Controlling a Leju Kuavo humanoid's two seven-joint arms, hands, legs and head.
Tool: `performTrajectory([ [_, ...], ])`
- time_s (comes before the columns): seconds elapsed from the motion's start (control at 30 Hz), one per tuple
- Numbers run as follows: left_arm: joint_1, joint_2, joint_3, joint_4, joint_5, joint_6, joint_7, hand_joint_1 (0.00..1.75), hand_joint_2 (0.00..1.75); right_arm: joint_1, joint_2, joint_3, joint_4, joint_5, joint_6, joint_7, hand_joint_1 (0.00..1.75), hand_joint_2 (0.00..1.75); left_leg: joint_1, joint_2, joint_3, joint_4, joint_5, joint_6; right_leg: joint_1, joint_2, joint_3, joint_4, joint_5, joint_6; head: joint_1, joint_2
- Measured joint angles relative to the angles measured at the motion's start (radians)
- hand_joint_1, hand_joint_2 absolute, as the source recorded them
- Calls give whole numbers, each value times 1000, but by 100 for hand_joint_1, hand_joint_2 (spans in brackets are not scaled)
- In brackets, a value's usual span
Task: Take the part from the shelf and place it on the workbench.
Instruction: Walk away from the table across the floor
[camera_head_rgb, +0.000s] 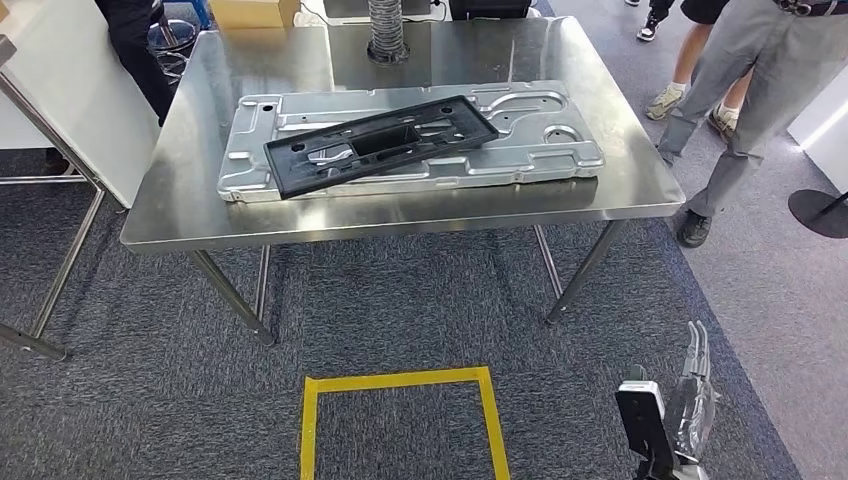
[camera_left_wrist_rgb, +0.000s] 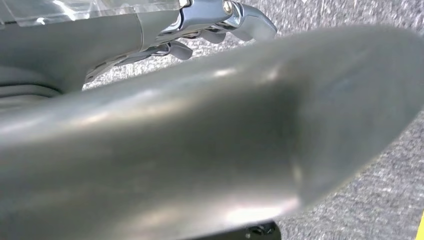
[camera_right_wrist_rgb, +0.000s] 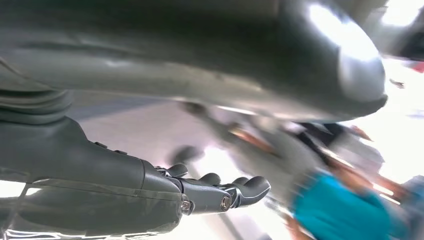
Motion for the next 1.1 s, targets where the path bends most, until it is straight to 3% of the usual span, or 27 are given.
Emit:
performTrajectory([
  [0.07,-4,1,-13,0,0,-7,1,0,0,-37,5,-48,160,15,-8,-20,0,0,1,1,-8,-3,21,-11,8,0,61,-100,-19,-12,2,0],
  [0.13,-4,3,-27,0,0,-12,1,0,0,-77,6,-116,362,46,-23,-55,0,0,3,1,-12,-8,36,-23,9,-3,54,-114,-4,-25,5,0],
  [0.17,-3,4,-32,0,0,-14,2,0,0,-94,6,-146,447,67,-28,-63,0,0,5,0,-18,-3,26,-28,8,-5,46,-116,6,-32,6,0],
  [0.23,-1,6,-46,0,0,-17,5,0,0,-112,6,-215,619,137,-34,-33,0,0,6,-1,-42,60,-52,-37,5,-10,25,-119,28,-45,5,0],
  [0.3,0,7,-60,0,0,-19,7,0,0,-119,6,-277,780,197,-38,5,0,0,8,-1,-75,194,-151,-43,8,-12,-4,-115,49,-51,5,0],
  [0.33,0,8,-64,0,0,-19,7,0,0,-121,6,-298,836,208,-39,14,0,0,8,-1,-82,253,-173,-45,9,-12,-20,-112,59,-52,5,0],
  [0.37,0,8,-67,0,0,-19,8,0,0,-122,6,-316,884,215,-39,21,0,0,8,-1,-75,284,-173,-45,11,-12,-37,-107,69,-52,5,0],
  [0.4,-1,8,-69,0,0,-19,8,0,0,-125,6,-331,924,219,-38,32,0,0,8,-1,-48,275,-152,-43,12,-10,-55,-102,78,-51,5,0],
  [0.43,-2,8,-71,0,0,-19,8,0,0,-129,7,-343,961,225,-34,50,0,0,7,-2,-4,229,-125,-39,13,-9,-71,-97,86,-50,4,0],
  [0.47,-5,10,-73,0,0,-19,9,0,0,-133,8,-352,995,233,-26,79,0,0,5,-2,53,156,-113,-32,14,-7,-84,-93,95,-48,5,0],
  [0.53,-12,13,-77,0,0,-19,9,0,0,-142,11,-365,1053,249,3,161,0,0,-1,-3,150,11,-120,-20,16,-6,-100,-88,111,-40,6,0],
  [0.57,-14,15,-79,0,-1,-19,9,0,0,-145,13,-370,1076,255,26,211,0,0,-4,-3,172,-30,-130,-16,15,-7,-103,-88,119,-35,6,0],
  [0.63,-14,17,-84,0,-1,-19,12,0,0,-151,14,-380,1114,263,88,324,0,0,-5,-1,170,-50,-120,-5,12,-8,-106,-92,133,-24,6,0],
  [0.67,-14,17,-87,0,-1,-19,14,0,0,-153,15,-385,1130,269,121,381,0,0,-3,0,164,-54,-109,2,11,-6,-110,-88,126,-17,5,0],
  [0.7,-15,17,-90,0,-1,-20,17,0,0,-154,16,-387,1144,276,152,432,0,0,0,2,156,-58,-97,11,9,-3,-118,-69,100,-11,8,0],
  [0.73,-15,17,-92,0,-1,-20,19,0,0,-154,17,-389,1155,283,175,471,0,0,3,4,145,-60,-85,17,6,0,-131,-30,57,-5,10,0],
  [0.8,-16,17,-94,0,-1,-21,21,0,0,-155,20,-389,1172,296,203,515,0,0,2,5,118,-54,-66,21,-2,3,-164,98,-44,6,15,0],
  [0.83,-16,17,-95,0,-1,-22,21,0,0,-156,20,-389,1178,299,209,524,0,0,2,6,101,-49,-57,20,-5,4,-174,159,-70,12,15,0],
  [0.87,-16,17,-97,0,-1,-22,21,0,0,-158,20,-389,1183,301,214,529,0,0,3,7,84,-42,-48,17,-8,4,-171,196,-73,16,16,0],
  [0.9,-16,17,-98,0,-1,-22,21,0,0,-159,20,-389,1187,302,222,533,0,0,4,7,66,-34,-40,14,-12,4,-152,198,-56,20,16,0],
  [0.97,-17,16,-102,0,-1,-22,21,0,0,-163,21,-389,1190,302,244,539,0,0,7,7,32,-17,-25,6,-18,4,-62,100,-11,25,16,0],
  [1.03,-17,16,-107,0,-1,-22,21,0,0,-168,23,-389,1191,302,262,539,0,0,7,6,6,-1,-11,-7,-17,5,34,-42,-14,19,16,0],
  [1.07,-17,16,-109,0,-1,-23,21,0,0,-170,25,-389,1192,302,267,538,0,0,6,7,-1,2,-3,-14,-14,7,58,-84,-24,12,16,0],
  [1.1,-18,16,-112,0,-1,-23,20,0,0,-171,27,-389,1192,302,269,536,0,0,6,7,-5,2,6,-20,-10,8,63,-101,-28,3,15,0],
])
